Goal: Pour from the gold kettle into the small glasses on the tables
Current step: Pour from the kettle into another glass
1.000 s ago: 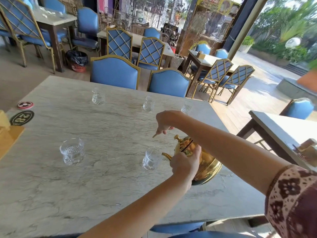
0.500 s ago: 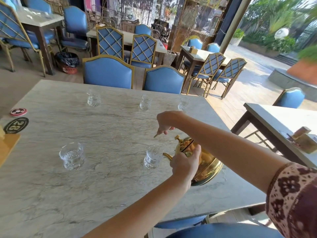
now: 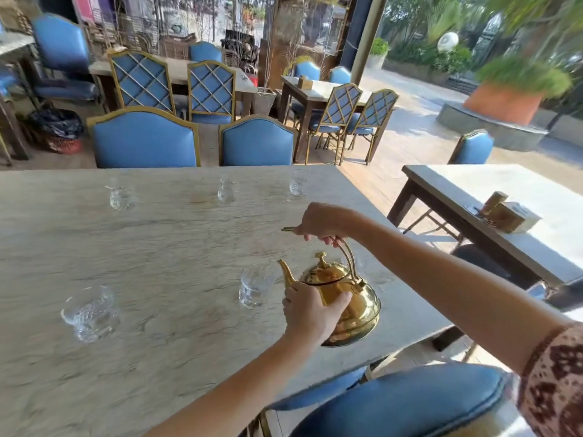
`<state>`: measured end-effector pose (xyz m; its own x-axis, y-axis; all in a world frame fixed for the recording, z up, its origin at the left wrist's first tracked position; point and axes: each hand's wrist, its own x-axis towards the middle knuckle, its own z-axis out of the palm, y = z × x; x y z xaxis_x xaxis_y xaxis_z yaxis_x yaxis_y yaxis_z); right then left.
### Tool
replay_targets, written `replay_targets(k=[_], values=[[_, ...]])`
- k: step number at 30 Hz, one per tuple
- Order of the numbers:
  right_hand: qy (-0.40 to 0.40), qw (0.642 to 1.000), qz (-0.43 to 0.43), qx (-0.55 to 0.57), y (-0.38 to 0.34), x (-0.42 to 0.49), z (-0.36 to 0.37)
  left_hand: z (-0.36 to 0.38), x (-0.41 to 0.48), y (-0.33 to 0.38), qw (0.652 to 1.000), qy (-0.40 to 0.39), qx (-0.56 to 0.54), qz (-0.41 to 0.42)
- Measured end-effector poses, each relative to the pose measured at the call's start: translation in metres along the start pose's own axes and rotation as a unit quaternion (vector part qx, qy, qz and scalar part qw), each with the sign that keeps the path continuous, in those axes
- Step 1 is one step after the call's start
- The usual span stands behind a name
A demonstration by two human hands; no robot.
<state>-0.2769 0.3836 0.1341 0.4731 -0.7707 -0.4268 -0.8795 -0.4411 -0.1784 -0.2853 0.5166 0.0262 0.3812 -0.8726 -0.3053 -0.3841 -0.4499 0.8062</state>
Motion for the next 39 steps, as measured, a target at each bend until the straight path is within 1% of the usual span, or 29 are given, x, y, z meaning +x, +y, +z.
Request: replay_targets(k=[3,7,10,15,22,27,30,35,39], values=[[0.031,0.998,0.009,0.046,0.027,-0.014,-0.019,0.002,-0.003,0.017,0.998,0.011,0.032,0.045],[0.061,0.995,0.03,0.073,0.061,-0.025,-0.045,0.012,0.001,0.041,0.997,0.009,-0.022,0.079],[0.07,0.995,0.051,0.051,0.091,-0.024,-0.058,0.03,0.008,0.062,0.994,-0.022,-0.054,0.091],[0.046,0.997,0.062,-0.011,0.143,0.0,-0.07,0.076,0.023,0.096,0.991,-0.054,-0.099,0.075],[-0.026,0.995,0.029,-0.095,0.191,0.039,-0.082,0.15,0.047,0.134,0.982,-0.029,-0.178,0.049],[-0.053,0.985,-0.016,-0.166,0.201,0.067,-0.085,0.182,0.069,0.159,0.974,-0.003,-0.228,0.002],[-0.083,0.977,-0.021,-0.195,0.202,0.082,-0.083,0.195,0.078,0.17,0.968,0.012,-0.251,-0.024],[-0.09,0.968,-0.046,-0.229,0.201,0.095,-0.086,0.203,0.091,0.181,0.967,0.052,-0.248,-0.034],[-0.093,0.959,-0.064,-0.261,0.197,0.097,-0.089,0.206,0.095,0.189,0.965,0.061,-0.25,-0.046]])
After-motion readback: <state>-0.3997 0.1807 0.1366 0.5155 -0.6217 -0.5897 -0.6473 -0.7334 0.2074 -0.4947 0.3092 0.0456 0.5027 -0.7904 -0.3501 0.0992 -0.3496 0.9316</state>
